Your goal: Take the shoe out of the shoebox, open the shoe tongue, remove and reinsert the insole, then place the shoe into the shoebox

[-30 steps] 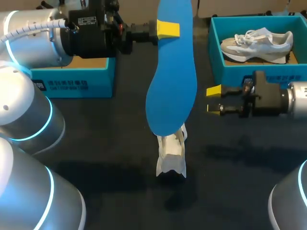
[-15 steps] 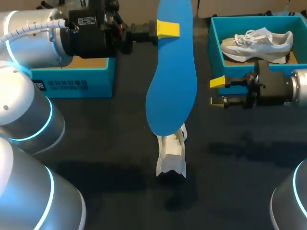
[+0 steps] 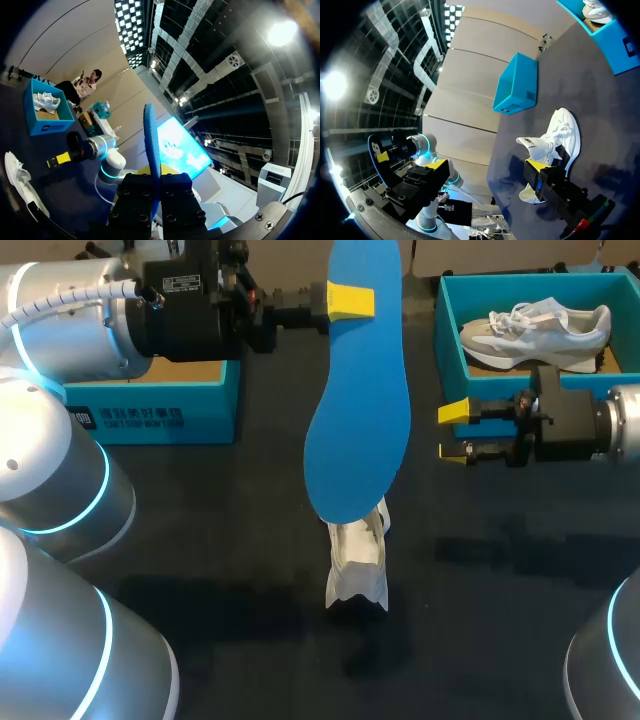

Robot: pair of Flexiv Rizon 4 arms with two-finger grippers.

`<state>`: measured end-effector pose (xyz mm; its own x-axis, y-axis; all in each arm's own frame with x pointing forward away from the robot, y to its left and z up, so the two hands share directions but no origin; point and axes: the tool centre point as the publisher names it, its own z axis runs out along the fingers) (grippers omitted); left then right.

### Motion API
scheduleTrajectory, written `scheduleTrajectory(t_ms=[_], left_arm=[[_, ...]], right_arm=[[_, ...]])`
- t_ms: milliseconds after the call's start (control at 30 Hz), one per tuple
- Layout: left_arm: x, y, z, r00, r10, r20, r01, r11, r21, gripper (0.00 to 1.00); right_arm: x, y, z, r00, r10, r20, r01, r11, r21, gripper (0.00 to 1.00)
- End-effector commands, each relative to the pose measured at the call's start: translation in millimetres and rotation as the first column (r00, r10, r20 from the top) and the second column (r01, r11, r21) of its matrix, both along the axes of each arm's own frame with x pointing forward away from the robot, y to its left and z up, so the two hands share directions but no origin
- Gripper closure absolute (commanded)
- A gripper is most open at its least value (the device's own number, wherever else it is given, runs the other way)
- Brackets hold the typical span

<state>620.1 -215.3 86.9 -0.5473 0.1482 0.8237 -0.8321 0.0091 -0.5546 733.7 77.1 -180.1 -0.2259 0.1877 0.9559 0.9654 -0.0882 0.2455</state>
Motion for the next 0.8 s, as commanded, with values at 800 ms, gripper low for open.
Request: scheduleTrajectory(t_ms=[800], left_arm=[[1.1,-2.8,-0.2,1.000,-0.001,0.000,0.001,1.000,-0.001,1.00]], right_arm=[[-7.0,8.0,31.4,0.989,0.012,-0.148,-0.001,0.997,0.074,0.00]])
